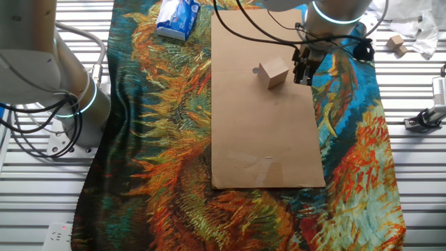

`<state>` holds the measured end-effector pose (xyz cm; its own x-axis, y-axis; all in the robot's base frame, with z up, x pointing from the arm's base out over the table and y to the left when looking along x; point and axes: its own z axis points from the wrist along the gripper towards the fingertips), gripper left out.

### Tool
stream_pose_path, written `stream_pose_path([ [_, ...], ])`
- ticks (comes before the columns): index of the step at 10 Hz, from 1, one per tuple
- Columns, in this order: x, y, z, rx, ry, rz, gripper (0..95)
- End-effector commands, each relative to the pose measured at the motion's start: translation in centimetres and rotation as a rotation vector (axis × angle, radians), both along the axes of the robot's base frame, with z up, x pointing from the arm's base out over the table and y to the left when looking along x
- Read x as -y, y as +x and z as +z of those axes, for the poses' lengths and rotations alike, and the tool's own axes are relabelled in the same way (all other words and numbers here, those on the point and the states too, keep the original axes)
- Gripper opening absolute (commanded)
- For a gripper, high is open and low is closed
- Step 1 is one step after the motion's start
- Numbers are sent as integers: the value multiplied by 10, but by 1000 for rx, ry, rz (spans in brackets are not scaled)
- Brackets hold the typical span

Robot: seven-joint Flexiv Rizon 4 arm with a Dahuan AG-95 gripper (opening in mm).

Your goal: Use the gripper to push the small block from left to right

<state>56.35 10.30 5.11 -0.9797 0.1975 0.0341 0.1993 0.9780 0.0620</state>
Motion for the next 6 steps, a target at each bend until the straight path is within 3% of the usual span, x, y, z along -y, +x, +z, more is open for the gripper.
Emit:
stream_pose_path([
  [1,0,1,-1,-2,-1,0,0],
  [6,0,1,-1,-3,-5,-23,0],
])
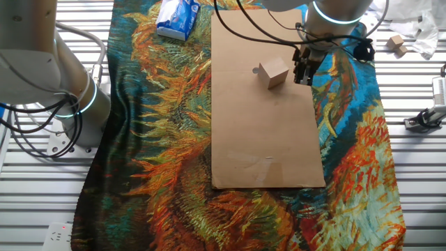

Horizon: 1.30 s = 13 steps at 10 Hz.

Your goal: Use the gripper to push the small block from left to right

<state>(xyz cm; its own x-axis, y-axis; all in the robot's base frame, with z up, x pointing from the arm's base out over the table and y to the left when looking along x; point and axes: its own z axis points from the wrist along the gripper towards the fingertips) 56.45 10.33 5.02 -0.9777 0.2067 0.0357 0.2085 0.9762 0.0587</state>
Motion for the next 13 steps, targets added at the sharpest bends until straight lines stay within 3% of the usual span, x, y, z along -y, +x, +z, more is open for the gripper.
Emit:
stream_pose_path([
  [1,0,0,0,-1,-3,0,0],
  [4,0,0,0,2,27,117,0],
  [7,0,0,0,-40,24,228,0],
  [8,0,0,0,-58,7,261,0],
  [13,0,0,0,-75,7,285,0],
])
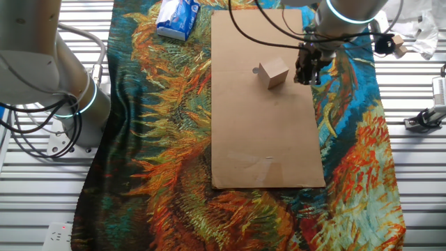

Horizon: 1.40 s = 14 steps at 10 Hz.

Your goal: Use the gripper to push the small block from left to right

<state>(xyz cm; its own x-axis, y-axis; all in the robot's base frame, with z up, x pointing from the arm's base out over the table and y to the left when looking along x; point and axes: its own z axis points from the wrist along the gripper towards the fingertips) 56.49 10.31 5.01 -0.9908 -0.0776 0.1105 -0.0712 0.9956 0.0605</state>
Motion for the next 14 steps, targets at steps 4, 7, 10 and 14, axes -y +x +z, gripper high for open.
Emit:
stream_pose_path([
  [4,0,-1,0,-5,3,9,0],
  [7,0,-1,0,-3,5,-6,0],
  [10,0,-1,0,-4,7,-18,0],
  [14,-12,-17,-2,-5,4,-40,0],
])
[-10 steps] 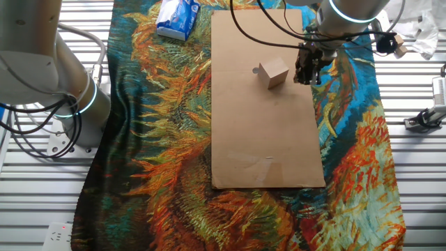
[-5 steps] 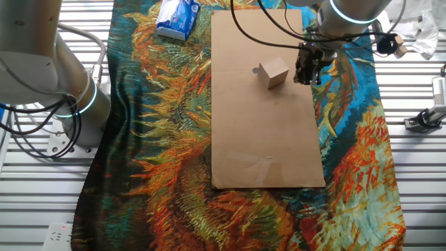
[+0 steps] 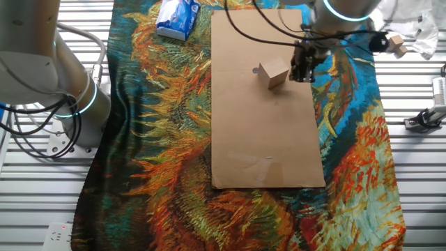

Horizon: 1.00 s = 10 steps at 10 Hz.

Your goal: Use the gripper to push the small block from left to right

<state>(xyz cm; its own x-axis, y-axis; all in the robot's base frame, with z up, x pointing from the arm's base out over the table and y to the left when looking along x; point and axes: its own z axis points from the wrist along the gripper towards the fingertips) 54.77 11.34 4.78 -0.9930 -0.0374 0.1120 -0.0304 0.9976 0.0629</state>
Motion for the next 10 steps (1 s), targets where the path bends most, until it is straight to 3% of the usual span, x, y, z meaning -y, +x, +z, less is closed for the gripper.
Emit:
stream_pose_path([
  [1,-4,-3,-1,-3,1,-2,0],
  [5,-12,-7,-5,-2,20,-27,0],
  [10,-32,9,-23,6,59,-105,0],
])
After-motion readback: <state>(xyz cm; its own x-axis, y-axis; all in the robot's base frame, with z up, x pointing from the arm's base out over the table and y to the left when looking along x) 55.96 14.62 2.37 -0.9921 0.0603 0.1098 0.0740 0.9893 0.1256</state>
